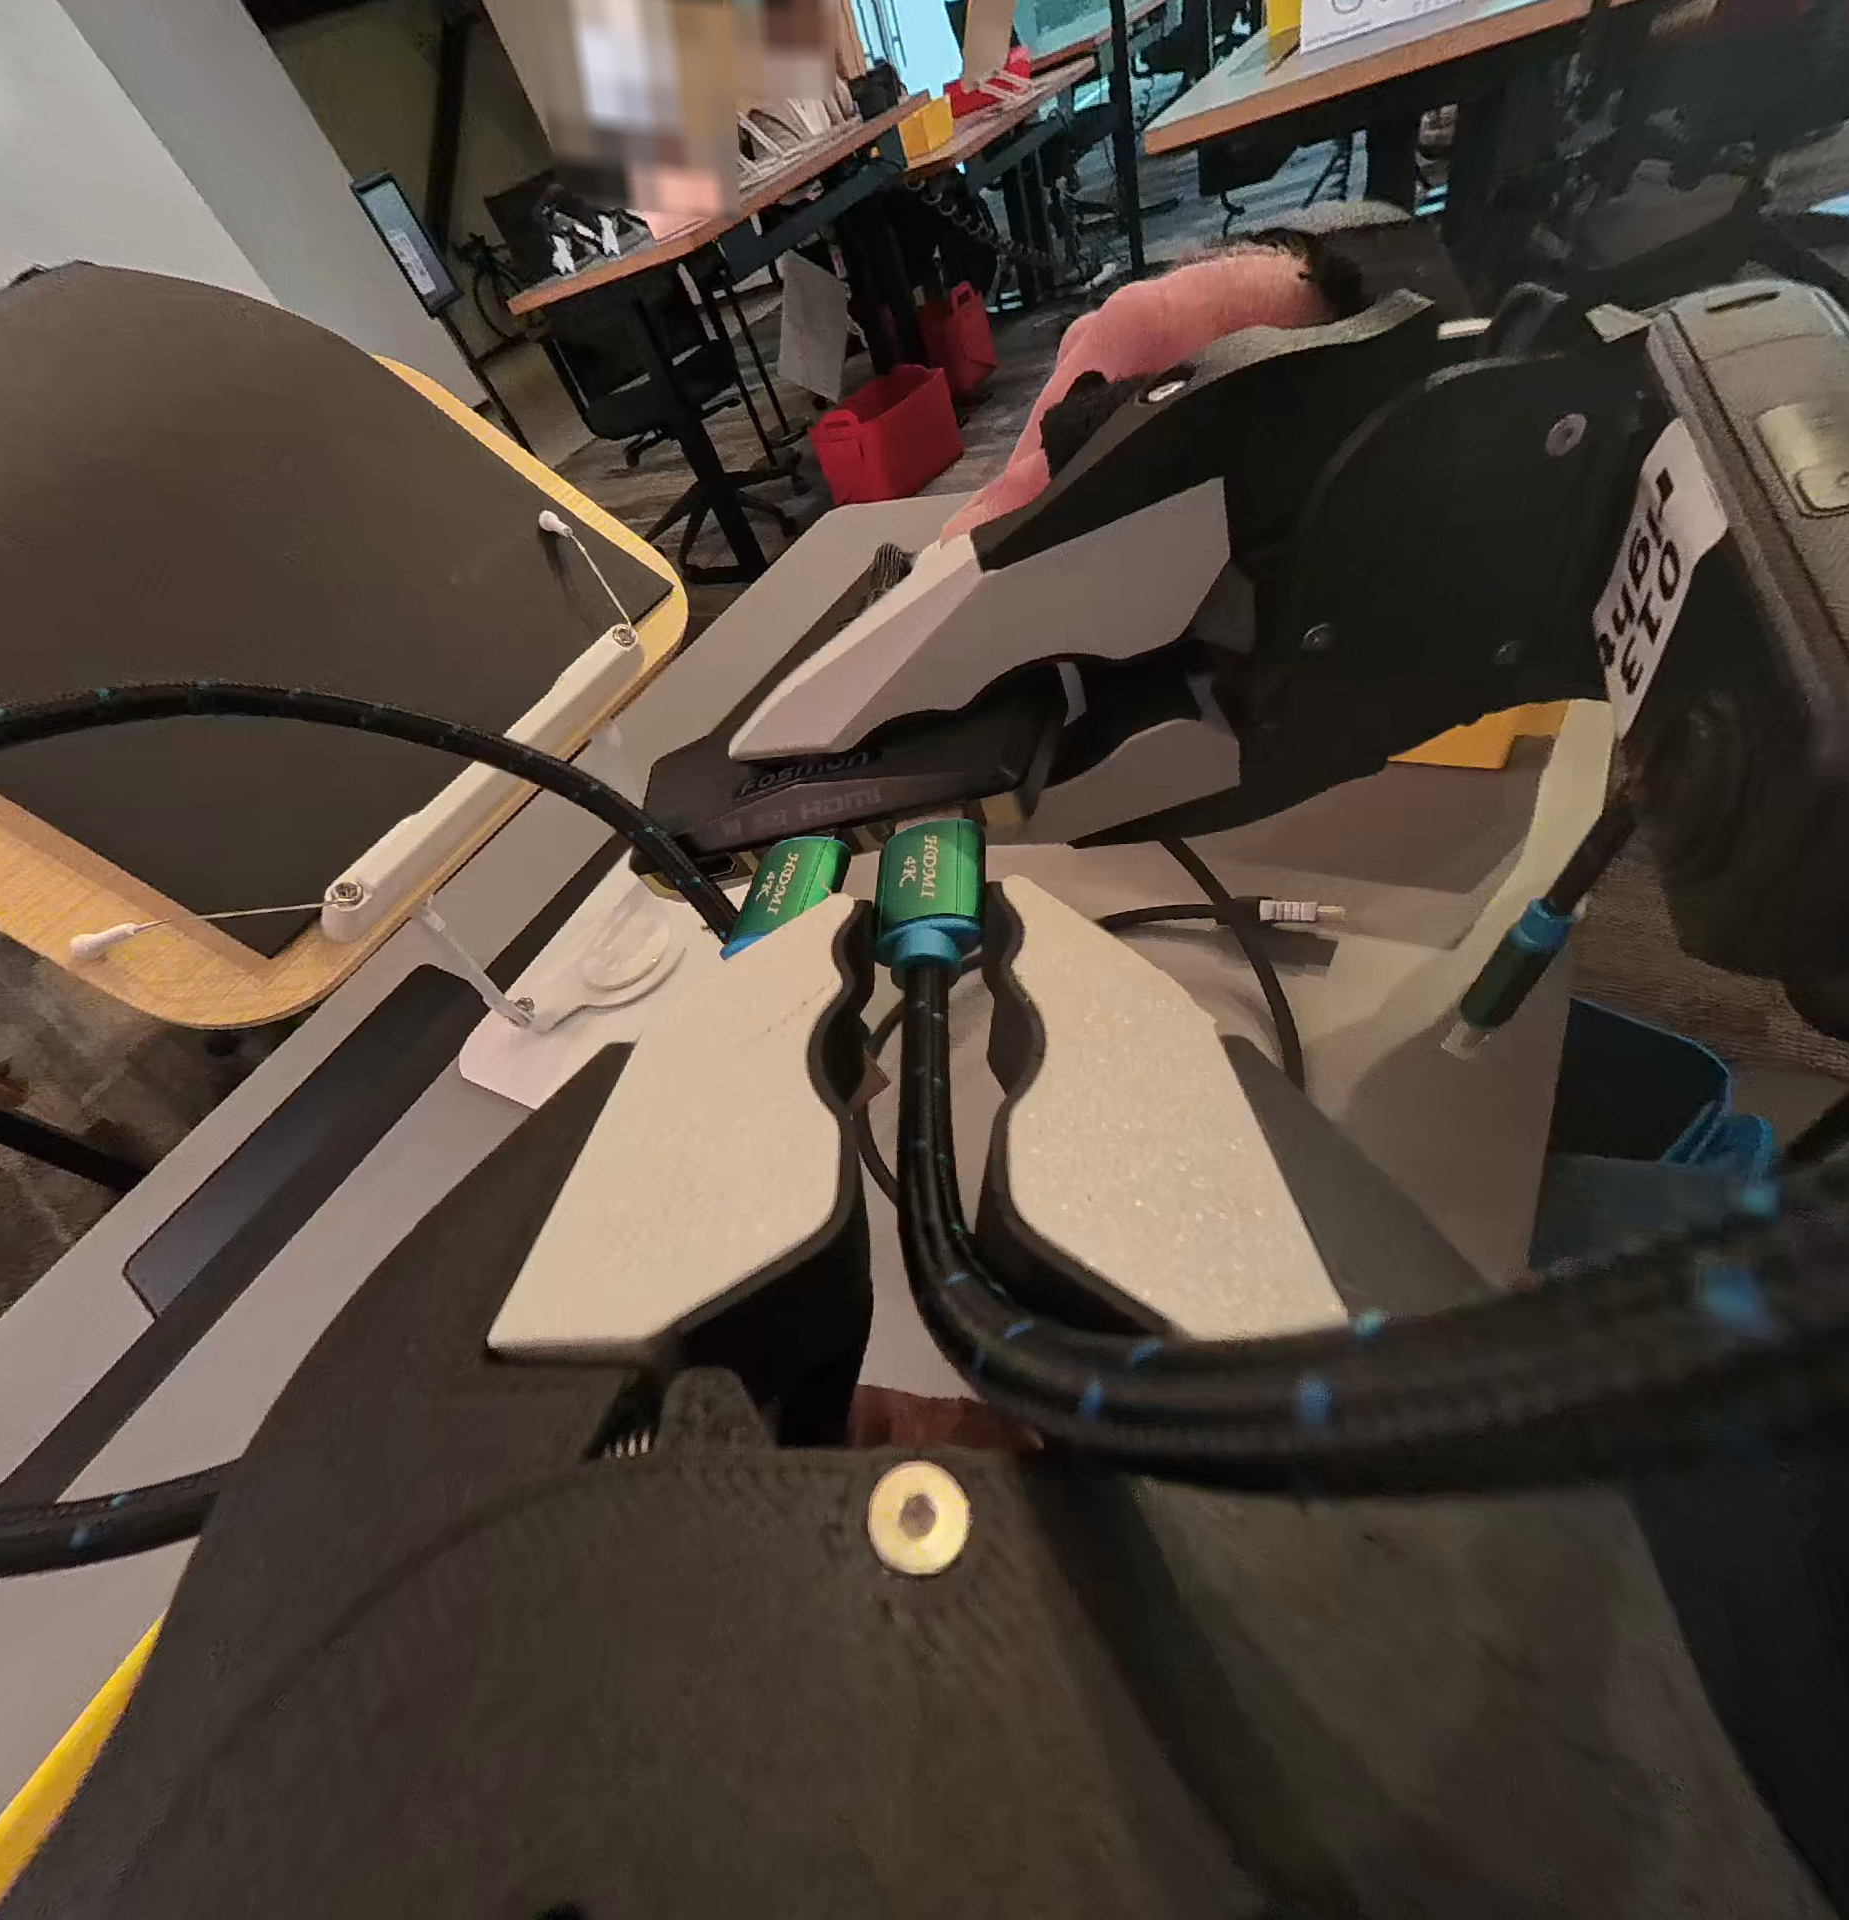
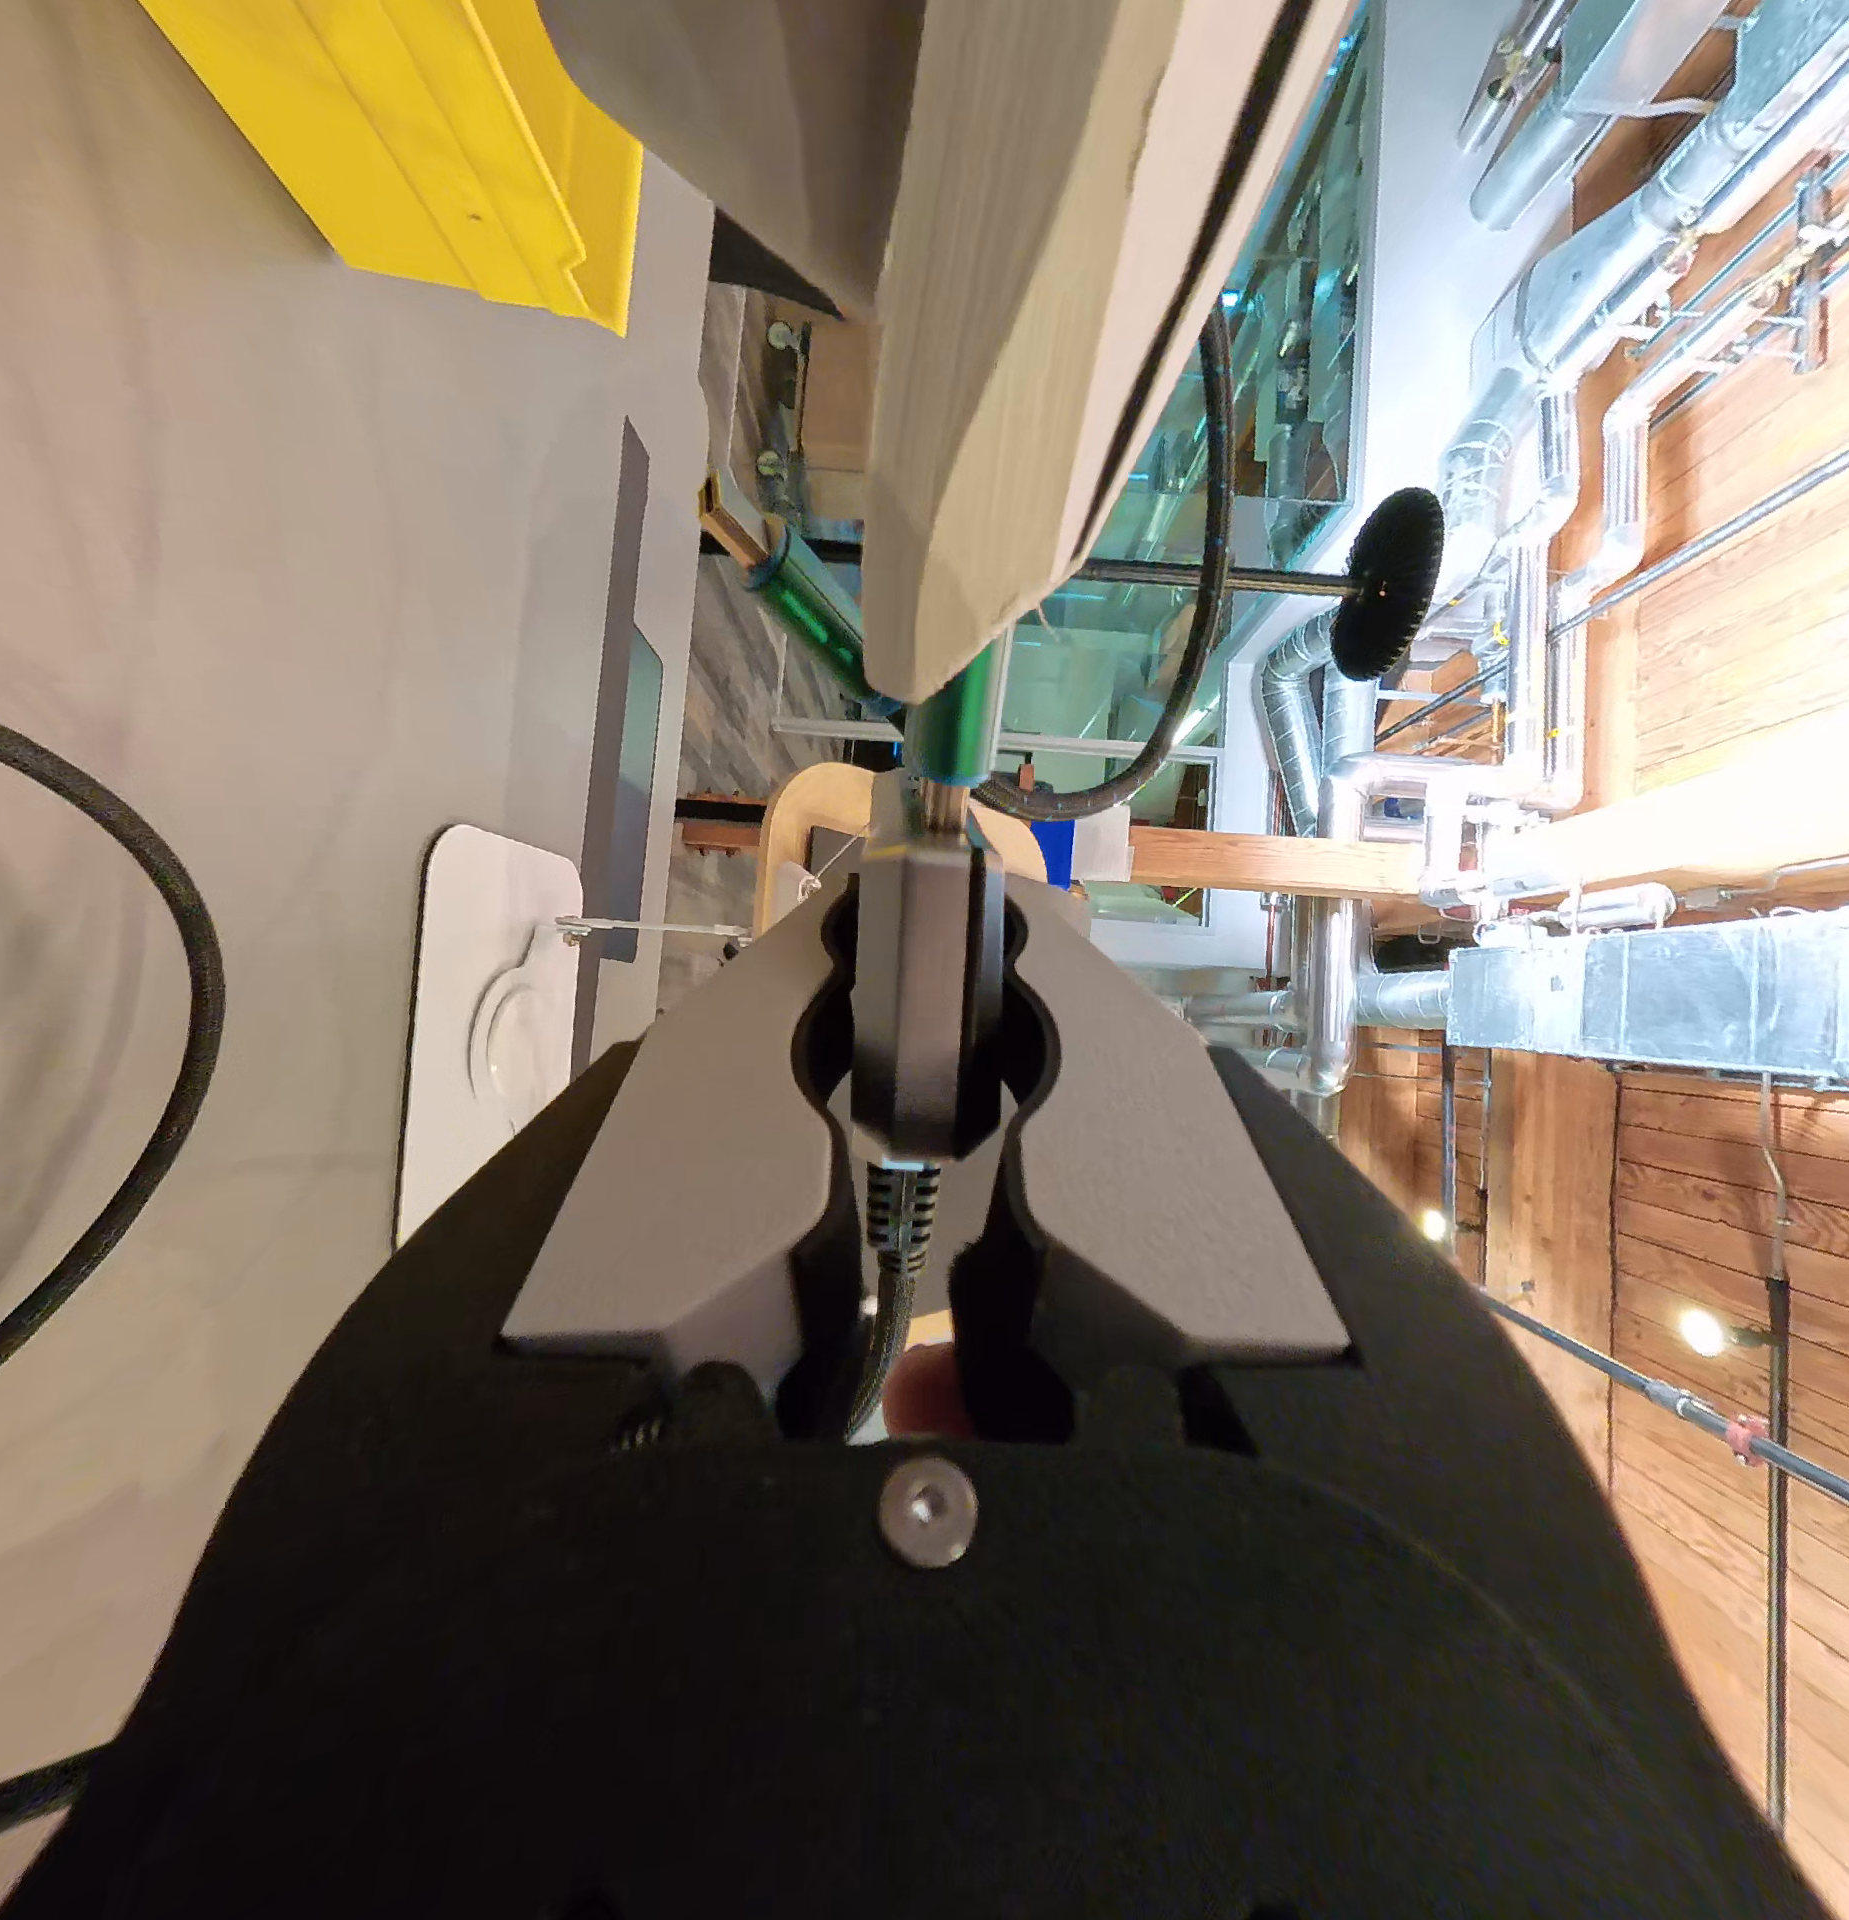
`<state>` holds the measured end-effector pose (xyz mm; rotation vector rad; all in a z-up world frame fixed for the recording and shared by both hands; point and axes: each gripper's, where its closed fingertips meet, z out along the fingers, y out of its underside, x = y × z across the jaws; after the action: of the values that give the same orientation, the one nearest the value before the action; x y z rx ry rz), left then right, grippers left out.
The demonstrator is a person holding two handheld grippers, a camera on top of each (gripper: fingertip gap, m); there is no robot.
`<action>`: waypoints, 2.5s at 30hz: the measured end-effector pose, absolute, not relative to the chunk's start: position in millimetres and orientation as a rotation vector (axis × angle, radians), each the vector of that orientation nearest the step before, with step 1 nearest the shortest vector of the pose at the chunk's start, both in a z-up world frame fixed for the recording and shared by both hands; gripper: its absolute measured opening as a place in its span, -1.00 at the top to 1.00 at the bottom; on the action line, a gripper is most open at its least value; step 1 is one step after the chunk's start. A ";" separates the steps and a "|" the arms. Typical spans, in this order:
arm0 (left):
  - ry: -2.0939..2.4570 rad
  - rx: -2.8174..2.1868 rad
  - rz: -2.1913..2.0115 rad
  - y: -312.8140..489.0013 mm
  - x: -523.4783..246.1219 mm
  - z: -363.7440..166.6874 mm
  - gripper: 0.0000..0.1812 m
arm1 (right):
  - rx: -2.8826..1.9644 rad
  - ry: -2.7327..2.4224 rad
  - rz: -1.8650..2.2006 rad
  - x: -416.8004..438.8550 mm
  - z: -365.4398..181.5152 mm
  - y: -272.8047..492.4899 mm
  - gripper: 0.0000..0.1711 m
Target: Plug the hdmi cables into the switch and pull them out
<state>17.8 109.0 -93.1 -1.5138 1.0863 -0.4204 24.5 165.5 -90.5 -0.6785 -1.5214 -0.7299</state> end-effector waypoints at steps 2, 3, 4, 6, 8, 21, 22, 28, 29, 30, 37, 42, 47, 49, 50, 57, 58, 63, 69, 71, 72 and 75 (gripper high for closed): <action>1.079 -1.501 -0.385 110.1 18.0 -92.3 0.79 | -0.693 -1.511 -0.743 23.9 -89.7 166.8 0.79; 1.071 -1.502 -0.375 110.3 18.2 -91.6 0.79 | -0.699 -1.508 -0.747 23.7 -89.6 167.3 0.79; 1.060 -1.506 -0.373 110.7 18.3 -91.1 0.79 | -0.706 -1.507 -0.748 23.5 -89.9 167.8 0.79; 1.029 -1.504 -0.376 112.2 18.4 -89.6 0.79 | -0.725 -1.502 -0.748 23.1 -89.6 169.6 0.80; 1.009 -1.502 -0.355 113.6 18.7 -89.3 0.79 | -0.738 -1.500 -0.751 22.5 -90.3 171.0 0.80; 0.954 -1.467 -0.307 115.9 19.6 -86.0 0.78 | -0.802 -1.480 -0.593 19.4 -94.9 174.3 0.78; 0.948 -1.457 -0.304 115.7 19.5 -85.3 0.77 | -0.804 -1.480 -0.586 18.3 -96.0 173.7 0.78; 0.934 -1.405 -0.323 110.7 19.4 -85.0 0.79 | -0.804 -1.470 -0.552 16.1 -96.0 169.9 0.76; 0.930 -1.390 -0.321 109.4 19.4 -84.5 0.80 | -0.804 -1.470 -0.543 15.7 -96.0 169.4 0.77; 0.928 -1.380 -0.318 108.0 18.9 -83.9 0.80 | -0.805 -1.470 -0.535 15.7 -96.2 169.2 0.77; 0.917 -1.346 -0.310 102.1 14.9 -76.0 0.85 | -0.824 -1.450 -0.505 19.3 -96.3 171.6 0.77; 0.896 -1.353 -0.315 100.6 10.2 -76.0 0.93 | -0.821 -1.446 -0.497 21.1 -96.0 170.4 0.77; 0.900 -1.344 -0.329 96.7 8.8 -72.2 0.90 | -0.824 -1.436 -0.484 23.1 -94.5 170.1 0.77; 0.902 -1.360 -0.344 96.3 8.2 -71.7 0.88 | -0.823 -1.430 -0.482 24.4 -93.2 169.9 0.78; 0.901 -1.364 -0.354 95.8 8.9 -71.7 0.89 | -0.821 -1.430 -0.484 24.6 -92.8 169.9 0.77; 0.891 -1.409 -0.394 96.4 12.2 -76.9 0.93 | -0.825 -1.416 -0.489 26.6 -93.2 170.4 0.77; 0.888 -1.416 -0.398 96.7 12.7 -77.4 0.93 | -0.827 -1.410 -0.486 27.1 -92.6 170.7 0.77; 0.861 -1.429 -0.442 95.3 14.4 -76.3 0.94 | -0.814 -1.396 -0.505 28.2 -88.9 169.4 0.77; 0.862 -1.445 -0.469 95.2 17.9 -77.7 0.93 | -0.819 -1.401 -0.533 27.7 -89.5 169.3 0.78; 0.855 -1.449 -0.474 95.7 18.1 -78.3 0.94 | -0.827 -1.406 -0.541 27.6 -91.0 169.9 0.78; 0.854 -1.453 -0.465 96.2 17.8 -79.3 0.93 | -0.833 -1.410 -0.547 27.5 -92.1 170.4 0.79; 0.853 -1.440 -0.432 96.0 19.5 -79.3 0.94 | -0.856 -1.414 -0.550 26.4 -94.4 171.2 0.80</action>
<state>19.5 96.0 -79.3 -1.4405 0.8526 -0.4325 26.4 171.2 -94.4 -0.8562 -1.4139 -0.5499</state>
